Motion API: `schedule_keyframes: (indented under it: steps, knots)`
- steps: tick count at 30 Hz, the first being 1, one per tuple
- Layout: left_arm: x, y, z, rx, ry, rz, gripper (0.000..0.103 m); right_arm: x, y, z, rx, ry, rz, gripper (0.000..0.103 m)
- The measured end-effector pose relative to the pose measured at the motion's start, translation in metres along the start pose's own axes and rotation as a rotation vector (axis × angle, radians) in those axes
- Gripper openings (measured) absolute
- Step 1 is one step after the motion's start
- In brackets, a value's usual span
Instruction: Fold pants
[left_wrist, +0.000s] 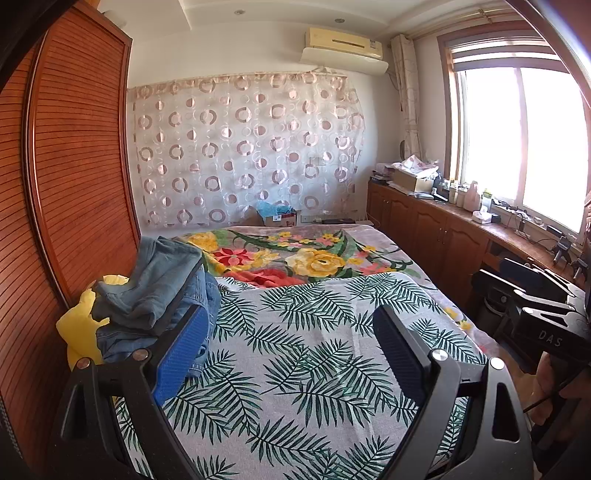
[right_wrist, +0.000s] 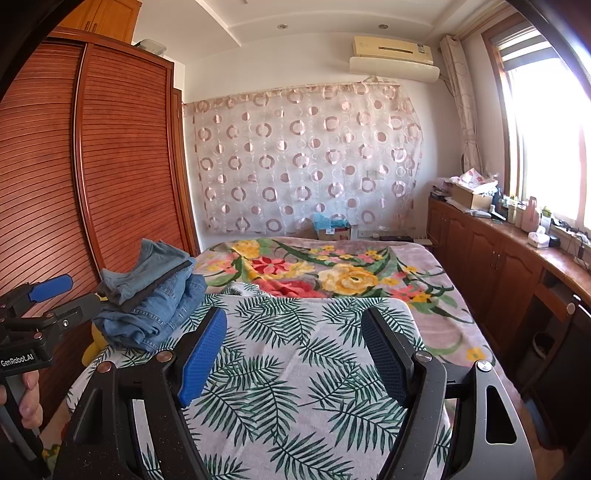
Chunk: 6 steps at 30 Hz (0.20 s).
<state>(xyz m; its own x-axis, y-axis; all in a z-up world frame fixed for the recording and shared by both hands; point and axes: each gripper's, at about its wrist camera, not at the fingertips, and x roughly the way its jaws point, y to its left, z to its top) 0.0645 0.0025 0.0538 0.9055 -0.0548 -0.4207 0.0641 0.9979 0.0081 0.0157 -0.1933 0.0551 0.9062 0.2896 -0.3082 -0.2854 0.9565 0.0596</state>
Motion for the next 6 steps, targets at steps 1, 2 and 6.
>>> schedule_keyframes:
  steps: [1, 2, 6]
  knots:
    - [-0.0006, -0.0001, 0.0001, 0.000, 0.000, 0.000, 0.091, 0.0001, 0.0000, 0.0002, 0.000, 0.000, 0.000, 0.077]
    - [0.0006, 0.0001, 0.0000, 0.001, 0.000, 0.000, 0.091, 0.0000, -0.0002, -0.0001, -0.001, 0.000, 0.001, 0.077]
    - [0.0008, 0.0003, -0.0001, 0.000, -0.001, 0.000, 0.091, 0.0001, 0.0000, -0.0002, -0.001, 0.001, 0.001, 0.077]
